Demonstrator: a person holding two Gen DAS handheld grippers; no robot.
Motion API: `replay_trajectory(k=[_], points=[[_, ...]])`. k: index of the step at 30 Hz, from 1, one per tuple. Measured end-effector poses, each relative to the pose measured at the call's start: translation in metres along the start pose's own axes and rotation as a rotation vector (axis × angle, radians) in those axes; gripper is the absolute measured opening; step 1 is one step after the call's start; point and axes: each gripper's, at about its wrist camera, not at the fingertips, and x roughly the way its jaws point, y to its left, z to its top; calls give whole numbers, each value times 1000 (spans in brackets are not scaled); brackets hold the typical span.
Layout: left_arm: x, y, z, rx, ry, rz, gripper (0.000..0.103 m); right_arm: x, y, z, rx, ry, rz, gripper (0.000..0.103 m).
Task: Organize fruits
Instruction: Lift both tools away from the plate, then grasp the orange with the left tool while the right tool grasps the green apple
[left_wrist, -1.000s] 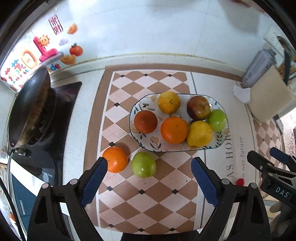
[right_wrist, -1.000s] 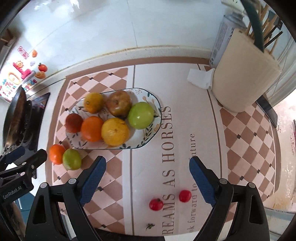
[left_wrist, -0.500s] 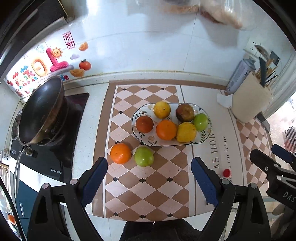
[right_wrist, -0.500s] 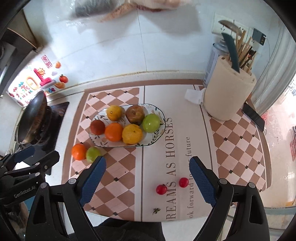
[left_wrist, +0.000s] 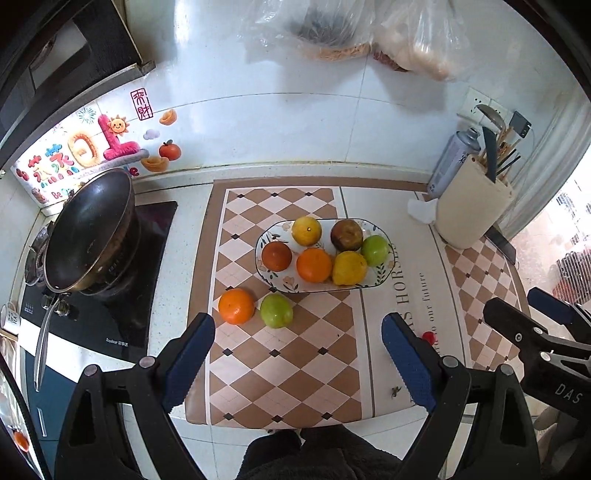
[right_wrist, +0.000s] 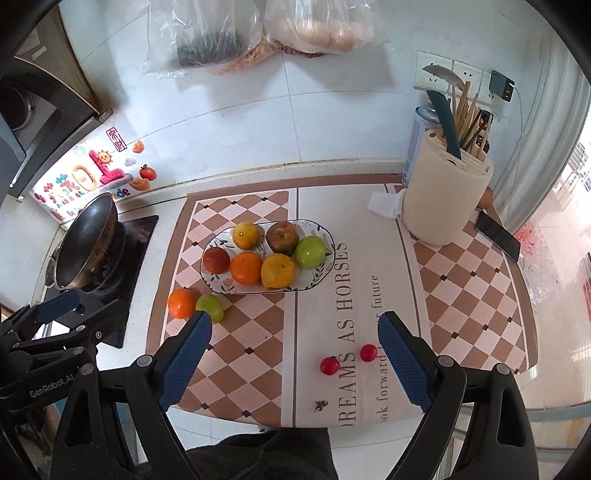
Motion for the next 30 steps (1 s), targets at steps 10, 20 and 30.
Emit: replay_trajectory(k=[10, 20, 30], points=[[40, 17, -5, -4, 79, 59, 101, 50, -6, 0, 50, 79, 71, 94], [126, 97, -22, -94, 241, 281, 101, 195, 35, -10, 75, 288, 230, 93], [181, 160, -21, -291, 360, 270, 101, 338, 104, -26, 92, 502, 353, 80]])
